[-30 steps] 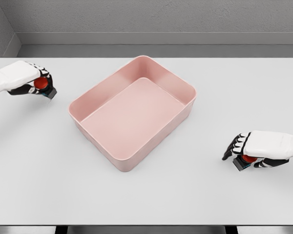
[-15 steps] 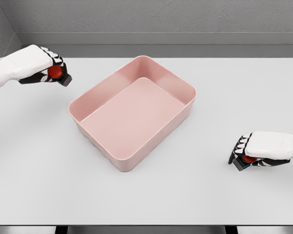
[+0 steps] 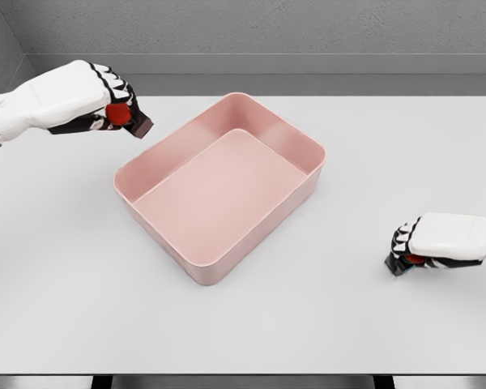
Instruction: Put the industrial switch in the basket with both arms
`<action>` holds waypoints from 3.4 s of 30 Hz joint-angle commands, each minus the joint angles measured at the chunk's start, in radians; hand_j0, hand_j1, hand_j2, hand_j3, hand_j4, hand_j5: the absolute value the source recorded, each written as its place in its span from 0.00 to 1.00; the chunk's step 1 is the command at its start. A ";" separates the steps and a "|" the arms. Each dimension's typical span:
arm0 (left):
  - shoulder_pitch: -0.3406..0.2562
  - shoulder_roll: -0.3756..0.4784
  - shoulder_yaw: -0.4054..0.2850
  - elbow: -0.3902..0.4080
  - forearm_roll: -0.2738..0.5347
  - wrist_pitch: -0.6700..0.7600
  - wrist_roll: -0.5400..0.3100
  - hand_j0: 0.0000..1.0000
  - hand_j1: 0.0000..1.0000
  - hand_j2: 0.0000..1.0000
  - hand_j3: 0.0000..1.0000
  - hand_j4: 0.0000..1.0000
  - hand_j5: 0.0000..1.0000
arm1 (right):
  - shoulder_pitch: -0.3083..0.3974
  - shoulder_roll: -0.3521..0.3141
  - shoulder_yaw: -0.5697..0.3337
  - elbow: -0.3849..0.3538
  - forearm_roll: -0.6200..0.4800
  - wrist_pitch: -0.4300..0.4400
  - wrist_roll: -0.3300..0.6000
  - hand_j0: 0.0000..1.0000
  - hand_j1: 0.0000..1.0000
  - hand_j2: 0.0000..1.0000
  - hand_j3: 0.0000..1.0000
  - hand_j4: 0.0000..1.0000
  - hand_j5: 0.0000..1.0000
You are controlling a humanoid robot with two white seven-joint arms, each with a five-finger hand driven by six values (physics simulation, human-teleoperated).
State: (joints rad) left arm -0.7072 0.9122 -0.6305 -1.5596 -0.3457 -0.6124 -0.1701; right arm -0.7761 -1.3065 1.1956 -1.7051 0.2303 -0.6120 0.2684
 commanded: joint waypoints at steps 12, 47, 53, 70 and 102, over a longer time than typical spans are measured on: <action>0.031 -0.045 -0.040 -0.160 0.010 0.001 -0.040 0.41 0.41 0.41 0.41 0.41 0.41 | -0.086 0.012 -0.024 0.004 -0.016 0.001 -0.011 0.50 0.50 0.50 0.50 0.50 0.50; 0.021 -0.191 -0.144 -0.023 -0.058 0.001 -0.151 1.00 1.00 1.00 1.00 1.00 1.00 | -0.244 0.135 -0.024 0.005 -0.072 0.001 -0.015 0.49 0.49 0.49 0.49 0.49 0.49; 0.021 -0.184 -0.138 -0.034 -0.053 0.001 -0.151 1.00 1.00 1.00 1.00 1.00 1.00 | -0.273 0.154 -0.024 0.004 -0.078 0.001 -0.017 0.49 0.49 0.49 0.49 0.49 0.49; -0.049 0.215 -0.189 -0.194 0.111 0.001 -0.155 1.00 1.00 1.00 1.00 1.00 1.00 | -0.367 0.228 -0.024 0.004 -0.101 0.001 -0.018 0.49 0.49 0.49 0.49 0.49 0.49; -0.023 0.225 -0.190 -0.203 0.106 0.001 -0.157 1.00 1.00 1.00 1.00 1.00 1.00 | -0.462 0.443 -0.016 0.005 -0.111 0.001 -0.009 0.50 0.50 0.50 0.50 0.50 0.50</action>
State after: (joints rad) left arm -0.7302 1.1346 -0.8216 -1.7622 -0.2454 -0.6125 -0.3272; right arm -1.2394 -0.8809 1.1797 -1.7008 0.1255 -0.6126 0.2582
